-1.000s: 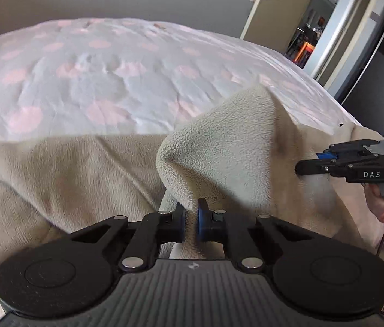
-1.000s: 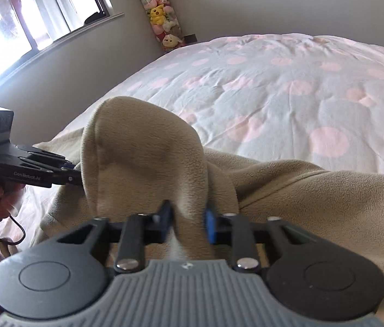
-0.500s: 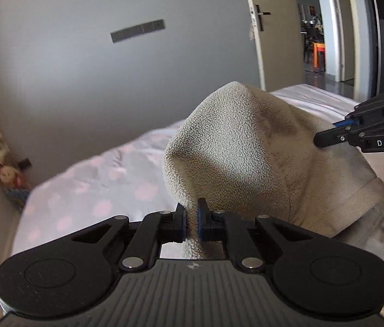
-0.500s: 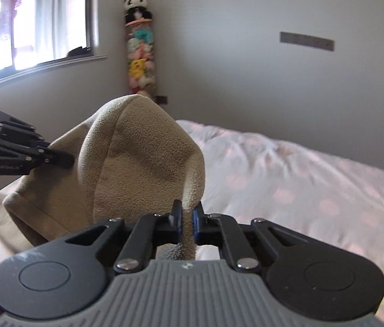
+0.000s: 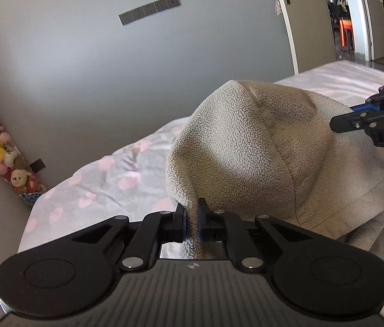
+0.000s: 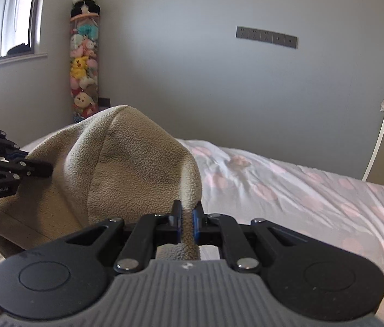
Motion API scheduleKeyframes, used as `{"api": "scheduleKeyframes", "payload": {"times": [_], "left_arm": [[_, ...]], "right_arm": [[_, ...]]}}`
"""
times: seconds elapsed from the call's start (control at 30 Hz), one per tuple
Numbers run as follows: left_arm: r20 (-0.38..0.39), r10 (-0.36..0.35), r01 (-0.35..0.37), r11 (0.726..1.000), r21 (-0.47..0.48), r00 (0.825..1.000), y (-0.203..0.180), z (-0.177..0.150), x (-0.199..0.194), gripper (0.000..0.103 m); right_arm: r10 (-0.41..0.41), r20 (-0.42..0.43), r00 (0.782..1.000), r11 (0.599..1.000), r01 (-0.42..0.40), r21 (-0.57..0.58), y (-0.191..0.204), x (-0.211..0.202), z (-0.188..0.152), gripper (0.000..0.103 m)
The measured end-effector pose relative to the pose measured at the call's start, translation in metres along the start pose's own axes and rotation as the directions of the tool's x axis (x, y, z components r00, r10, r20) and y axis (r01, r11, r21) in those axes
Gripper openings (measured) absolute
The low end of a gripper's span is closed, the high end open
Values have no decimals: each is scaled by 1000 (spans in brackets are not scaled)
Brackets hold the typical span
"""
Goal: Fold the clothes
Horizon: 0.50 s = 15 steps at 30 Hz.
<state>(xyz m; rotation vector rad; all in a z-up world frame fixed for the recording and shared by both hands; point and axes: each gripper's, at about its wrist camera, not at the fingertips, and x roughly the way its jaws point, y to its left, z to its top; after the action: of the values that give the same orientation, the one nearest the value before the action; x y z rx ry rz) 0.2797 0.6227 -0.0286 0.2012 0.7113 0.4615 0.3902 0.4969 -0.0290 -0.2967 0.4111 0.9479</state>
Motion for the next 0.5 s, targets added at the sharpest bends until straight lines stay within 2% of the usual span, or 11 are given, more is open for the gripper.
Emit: {"api": "scheduleKeyframes", "payload": {"times": [0.17, 0.2, 0.23, 0.3, 0.4, 0.5], "left_arm": [[-45, 41, -41, 999, 9, 998, -7, -14, 34, 9], [-60, 57, -57, 998, 13, 997, -8, -16, 42, 12], [-79, 73, -72, 997, 19, 994, -7, -19, 48, 17], [-114, 98, -97, 995, 15, 989, -2, -27, 57, 19], [-118, 99, -104, 994, -41, 988, 12, -39, 54, 21], [-120, 72, -86, 990, -115, 990, 35, -50, 45, 28]], "right_arm": [[5, -29, 1000, 999, -4, 38, -6, 39, -22, 12], [-1, -34, 999, 999, 2, 44, -7, 46, -25, 23], [-31, -41, 999, 998, 33, 48, -8, 51, -28, 42], [-76, -56, 996, 995, 79, 68, -15, 57, -32, 57], [-85, -81, 993, 988, 95, 123, -30, 60, -37, 57], [-97, -118, 988, 985, 112, 135, -45, 50, -54, 56]]}}
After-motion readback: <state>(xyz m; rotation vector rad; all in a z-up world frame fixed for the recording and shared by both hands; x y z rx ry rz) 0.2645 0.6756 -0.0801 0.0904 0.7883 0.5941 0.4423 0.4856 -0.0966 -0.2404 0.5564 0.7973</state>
